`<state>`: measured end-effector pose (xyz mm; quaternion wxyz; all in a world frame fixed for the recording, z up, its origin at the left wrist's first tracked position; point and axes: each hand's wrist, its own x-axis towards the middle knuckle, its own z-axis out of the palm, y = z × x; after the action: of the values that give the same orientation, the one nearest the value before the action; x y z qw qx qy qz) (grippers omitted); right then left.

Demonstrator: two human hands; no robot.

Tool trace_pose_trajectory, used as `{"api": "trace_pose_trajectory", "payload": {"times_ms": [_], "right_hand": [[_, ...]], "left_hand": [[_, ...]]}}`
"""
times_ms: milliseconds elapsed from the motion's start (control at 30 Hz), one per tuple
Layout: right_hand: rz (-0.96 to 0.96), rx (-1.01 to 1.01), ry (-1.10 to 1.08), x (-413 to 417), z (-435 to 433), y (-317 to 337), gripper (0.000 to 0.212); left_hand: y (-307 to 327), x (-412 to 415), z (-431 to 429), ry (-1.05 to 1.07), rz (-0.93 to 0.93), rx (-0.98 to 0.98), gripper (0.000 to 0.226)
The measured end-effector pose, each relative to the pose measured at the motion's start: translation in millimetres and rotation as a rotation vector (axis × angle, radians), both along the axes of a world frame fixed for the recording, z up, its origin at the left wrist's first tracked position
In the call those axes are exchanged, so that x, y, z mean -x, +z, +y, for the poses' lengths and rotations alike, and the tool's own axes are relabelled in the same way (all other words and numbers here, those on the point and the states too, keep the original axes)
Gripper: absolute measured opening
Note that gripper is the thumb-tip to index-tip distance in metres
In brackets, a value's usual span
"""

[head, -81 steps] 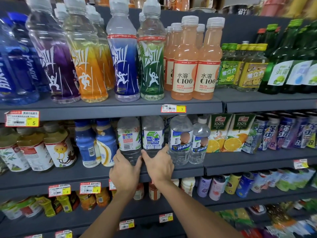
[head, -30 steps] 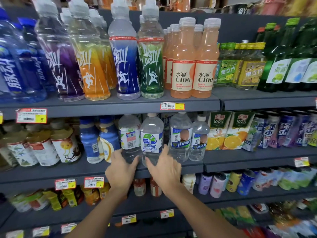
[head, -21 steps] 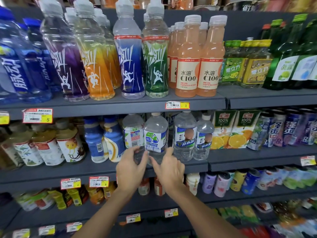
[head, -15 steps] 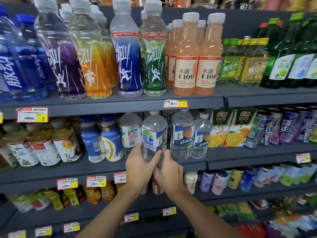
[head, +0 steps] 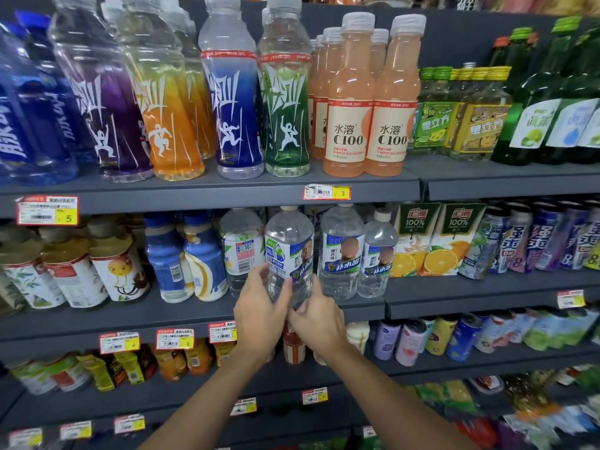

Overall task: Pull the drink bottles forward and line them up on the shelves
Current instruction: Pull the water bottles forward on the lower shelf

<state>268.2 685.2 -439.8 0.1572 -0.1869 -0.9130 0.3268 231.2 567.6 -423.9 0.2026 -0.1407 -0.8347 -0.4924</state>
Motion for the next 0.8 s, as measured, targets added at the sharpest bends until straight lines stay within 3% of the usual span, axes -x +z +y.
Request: {"api": "trace_pose_trajectory", "payload": {"times_ms": [133,367,600,733,800], "right_hand": [[0.051,0.086,-0.081,4.0,-10.2,-1.5,0.088],[0.099,0.120,-0.272,3.4,-28.8,3.2,0.074],[0.049,0.041,-0.263,7.1,-27.3,6.2,0.101],[0.028,0.050,-0.219,8.2,-21.8,12.8,0.077],[0.027,0.051,-0.250,9.3,-24.0,13.7,0.078]], "left_hand": [[1.7,10.6,-27.0,0.128,0.081,0.048,0.031],[-2.2,17.4,-41.0,0.220,0.000,0.103,0.053],[-3.4,17.9,-35.8,0.257,-0.083,0.160,0.075],[-2.3,19.9,-32.0,0.278,-0.128,0.233,0.079],[-2.8,20.6,-29.8,0.283,-0.145,0.254,0.078]]}}
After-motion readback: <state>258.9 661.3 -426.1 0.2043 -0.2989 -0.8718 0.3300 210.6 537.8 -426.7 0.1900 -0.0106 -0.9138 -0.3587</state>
